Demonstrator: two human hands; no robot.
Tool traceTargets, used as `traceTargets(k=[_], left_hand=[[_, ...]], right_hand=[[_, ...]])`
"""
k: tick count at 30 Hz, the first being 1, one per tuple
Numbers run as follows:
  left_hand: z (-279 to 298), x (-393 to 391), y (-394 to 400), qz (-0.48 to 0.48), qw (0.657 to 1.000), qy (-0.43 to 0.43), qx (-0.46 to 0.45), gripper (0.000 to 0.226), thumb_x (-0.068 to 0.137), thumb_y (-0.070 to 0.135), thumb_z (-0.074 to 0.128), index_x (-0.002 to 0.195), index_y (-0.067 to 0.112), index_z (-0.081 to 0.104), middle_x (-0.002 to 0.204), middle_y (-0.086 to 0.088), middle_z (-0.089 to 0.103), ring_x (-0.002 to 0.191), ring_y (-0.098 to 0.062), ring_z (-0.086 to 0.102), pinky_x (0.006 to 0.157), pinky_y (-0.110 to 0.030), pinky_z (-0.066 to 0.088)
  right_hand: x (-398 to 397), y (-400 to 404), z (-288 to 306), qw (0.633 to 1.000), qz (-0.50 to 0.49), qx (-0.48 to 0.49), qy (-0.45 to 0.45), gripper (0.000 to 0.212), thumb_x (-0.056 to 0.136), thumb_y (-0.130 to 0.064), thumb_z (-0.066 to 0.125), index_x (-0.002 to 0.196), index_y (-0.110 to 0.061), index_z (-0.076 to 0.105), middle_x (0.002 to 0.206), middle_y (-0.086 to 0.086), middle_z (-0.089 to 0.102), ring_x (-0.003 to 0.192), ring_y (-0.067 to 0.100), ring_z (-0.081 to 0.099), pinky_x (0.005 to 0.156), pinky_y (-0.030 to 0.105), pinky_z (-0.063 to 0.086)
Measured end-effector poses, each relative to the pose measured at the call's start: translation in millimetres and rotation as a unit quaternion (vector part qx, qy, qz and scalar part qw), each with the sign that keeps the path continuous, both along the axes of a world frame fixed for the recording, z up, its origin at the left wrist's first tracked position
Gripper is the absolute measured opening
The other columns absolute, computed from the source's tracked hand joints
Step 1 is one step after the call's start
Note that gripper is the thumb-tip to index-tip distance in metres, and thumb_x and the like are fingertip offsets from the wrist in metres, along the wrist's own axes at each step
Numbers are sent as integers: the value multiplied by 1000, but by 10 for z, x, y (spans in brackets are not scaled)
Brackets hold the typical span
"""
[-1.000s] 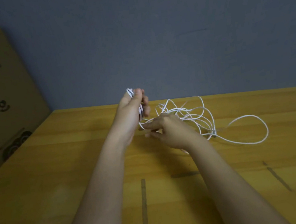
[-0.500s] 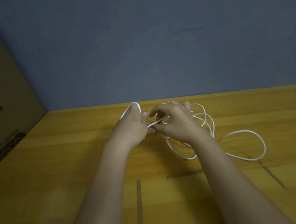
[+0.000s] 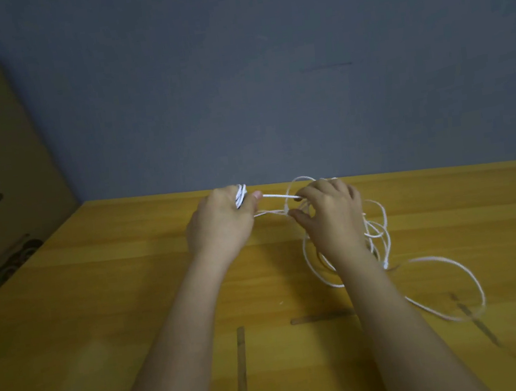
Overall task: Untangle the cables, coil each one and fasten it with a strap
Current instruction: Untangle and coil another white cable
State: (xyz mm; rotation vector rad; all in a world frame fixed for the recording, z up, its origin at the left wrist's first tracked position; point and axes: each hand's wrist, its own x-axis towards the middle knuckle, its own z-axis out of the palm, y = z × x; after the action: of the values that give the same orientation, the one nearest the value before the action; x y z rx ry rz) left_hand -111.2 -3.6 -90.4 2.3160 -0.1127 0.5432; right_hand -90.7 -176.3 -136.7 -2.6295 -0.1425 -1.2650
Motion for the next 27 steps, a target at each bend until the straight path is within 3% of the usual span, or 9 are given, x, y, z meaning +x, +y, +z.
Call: traceTargets(k=[4,6,8,11,15,19,21,24,27], left_hand=[[47,15,76,80,994,-56,-47,36,93,44,51,87,11,65,83,-11,66,84,-36,61,69,-39,48],[77,42,183,108,987,-85,-80,37,95,42,50,87,9,65,84,-12,66,84,-37,60,67,-38,45],[81,41,227,103,986,-88,-95,37,95,41,51,85,9,66,77,-7,64,81,-35,59,64,-36,41],[82,38,201,53,990,-71,-114,33,96,39,51,74,19,64,60,8,52,67,-26,53,60,-31,32],[71,61,220,6,988,-70,-135,39,97,39,49,62,24,59,57,7,51,55,-9,47,53,-29,33],[87,69,186,-69,976,-33,-202,43,99,40,46,61,21,51,45,7,42,44,-10,41,53,-29,33],[140,29,123,-124,951,-9,-282,39,101,35,44,66,16,47,40,8,42,40,-10,45,52,-26,39],[196,-101,17,-190,911,25,-366,32,102,27,41,75,12,48,47,4,53,43,-12,56,48,-20,46],[244,-242,-7,-228,883,33,-409,30,101,26,43,80,11,55,50,6,52,36,-10,45,43,-20,37]], right_hand=[[-9,-173,-38,995,-100,24,3,27,59,-17,85,81,-17,69,77,5,67,81,31,61,84,37,29],[-6,-283,-81,991,-118,53,36,25,67,-22,82,87,-14,69,83,10,69,89,34,60,95,42,35],[5,-309,-105,991,-86,69,71,29,76,-35,77,97,-15,70,94,8,69,102,32,58,107,51,28],[11,-212,-56,990,16,95,102,39,85,-52,62,106,-20,69,108,0,67,114,23,54,112,52,16],[-56,-118,64,972,133,171,89,30,94,-34,50,96,-13,72,91,4,69,93,27,61,87,43,44],[-180,-2,234,936,176,303,37,16,98,-22,53,95,-17,67,79,-9,66,74,-2,60,68,20,44],[-253,53,286,925,194,328,9,14,97,-15,53,104,-19,64,76,-11,63,69,-4,58,61,9,39],[-325,114,234,931,204,302,-9,21,97,-13,52,114,-16,63,71,-12,56,65,4,50,62,13,37],[-390,57,185,973,145,169,-65,27,96,-21,49,114,-10,67,74,-1,56,72,16,49,67,24,36]])
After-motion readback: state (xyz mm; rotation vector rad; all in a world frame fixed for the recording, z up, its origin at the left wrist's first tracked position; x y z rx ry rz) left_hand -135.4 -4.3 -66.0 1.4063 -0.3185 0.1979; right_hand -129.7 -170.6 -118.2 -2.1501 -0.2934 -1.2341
